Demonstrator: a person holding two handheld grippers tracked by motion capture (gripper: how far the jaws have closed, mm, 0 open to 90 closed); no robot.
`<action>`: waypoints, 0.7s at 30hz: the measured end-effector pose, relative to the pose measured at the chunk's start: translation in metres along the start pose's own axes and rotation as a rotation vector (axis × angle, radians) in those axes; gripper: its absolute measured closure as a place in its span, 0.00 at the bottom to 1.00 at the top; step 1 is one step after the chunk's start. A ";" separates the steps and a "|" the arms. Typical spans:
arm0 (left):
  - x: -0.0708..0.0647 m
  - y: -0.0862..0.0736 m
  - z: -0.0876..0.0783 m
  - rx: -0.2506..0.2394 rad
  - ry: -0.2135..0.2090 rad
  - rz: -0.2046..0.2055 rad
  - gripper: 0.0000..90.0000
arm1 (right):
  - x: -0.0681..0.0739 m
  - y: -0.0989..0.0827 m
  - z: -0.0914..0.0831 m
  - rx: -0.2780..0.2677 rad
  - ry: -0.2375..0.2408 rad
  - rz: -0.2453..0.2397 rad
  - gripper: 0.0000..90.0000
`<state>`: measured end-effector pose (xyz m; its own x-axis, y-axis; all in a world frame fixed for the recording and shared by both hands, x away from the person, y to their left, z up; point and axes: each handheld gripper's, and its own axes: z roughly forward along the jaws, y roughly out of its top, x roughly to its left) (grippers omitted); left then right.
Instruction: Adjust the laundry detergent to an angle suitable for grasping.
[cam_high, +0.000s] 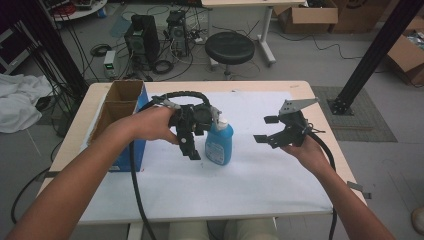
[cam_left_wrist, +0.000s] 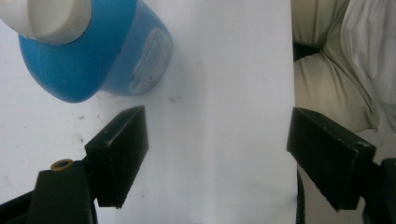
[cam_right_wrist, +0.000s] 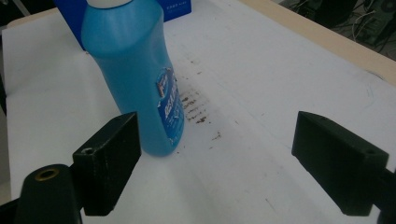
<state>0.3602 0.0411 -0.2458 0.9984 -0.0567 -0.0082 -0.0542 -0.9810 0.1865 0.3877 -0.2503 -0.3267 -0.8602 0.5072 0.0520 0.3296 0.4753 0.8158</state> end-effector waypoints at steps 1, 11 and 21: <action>0.000 0.000 0.000 -0.001 0.000 -0.001 0.24 | 0.002 -0.001 0.000 -0.007 -0.005 -0.001 0.17; 0.001 -0.001 0.000 0.000 0.001 0.000 0.24 | 0.022 -0.017 0.010 -0.092 -0.005 0.013 0.17; 0.002 -0.002 0.000 0.002 0.001 -0.003 0.24 | 0.036 -0.025 0.019 -0.136 -0.030 0.007 0.17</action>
<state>0.3619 0.0432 -0.2465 0.9985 -0.0539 -0.0080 -0.0515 -0.9814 0.1850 0.3554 -0.2304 -0.3559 -0.8452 0.5328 0.0421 0.2780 0.3711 0.8860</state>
